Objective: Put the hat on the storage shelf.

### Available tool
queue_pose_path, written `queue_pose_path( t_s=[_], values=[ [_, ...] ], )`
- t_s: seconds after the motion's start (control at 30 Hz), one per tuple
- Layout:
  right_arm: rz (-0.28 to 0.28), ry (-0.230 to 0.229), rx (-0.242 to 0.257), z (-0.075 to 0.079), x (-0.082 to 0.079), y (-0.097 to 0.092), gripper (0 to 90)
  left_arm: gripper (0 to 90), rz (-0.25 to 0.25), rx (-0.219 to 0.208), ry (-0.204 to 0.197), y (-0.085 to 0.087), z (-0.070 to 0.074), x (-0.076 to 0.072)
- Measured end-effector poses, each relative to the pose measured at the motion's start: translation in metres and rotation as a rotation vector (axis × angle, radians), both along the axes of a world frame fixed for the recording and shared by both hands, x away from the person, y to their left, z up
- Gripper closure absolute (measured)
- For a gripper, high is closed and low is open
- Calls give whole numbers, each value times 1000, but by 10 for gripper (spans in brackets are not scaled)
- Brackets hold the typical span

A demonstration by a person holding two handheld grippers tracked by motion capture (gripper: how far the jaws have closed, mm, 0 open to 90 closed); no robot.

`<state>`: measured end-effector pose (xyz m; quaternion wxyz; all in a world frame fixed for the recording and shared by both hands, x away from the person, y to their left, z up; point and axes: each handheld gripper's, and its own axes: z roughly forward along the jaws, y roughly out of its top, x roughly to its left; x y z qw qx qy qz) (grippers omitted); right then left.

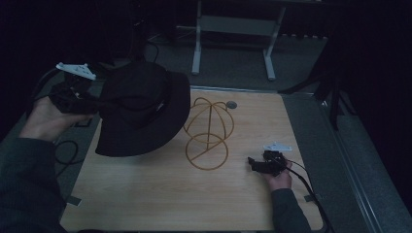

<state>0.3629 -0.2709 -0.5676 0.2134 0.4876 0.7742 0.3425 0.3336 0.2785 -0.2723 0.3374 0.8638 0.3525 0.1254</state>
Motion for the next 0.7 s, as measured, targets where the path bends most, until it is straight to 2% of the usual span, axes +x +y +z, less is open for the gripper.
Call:
queue_pose_path(
  t_s=[0.43, 0.7],
  values=[
    [0, 0, 0, 0, 0, 0, 193, 863, -39, -22, -8, -2, 6, -4],
    [0, 0, -1, 0, 0, 0, 193, 863, -69, -51, -11, -5, 7, -5]
  ],
)
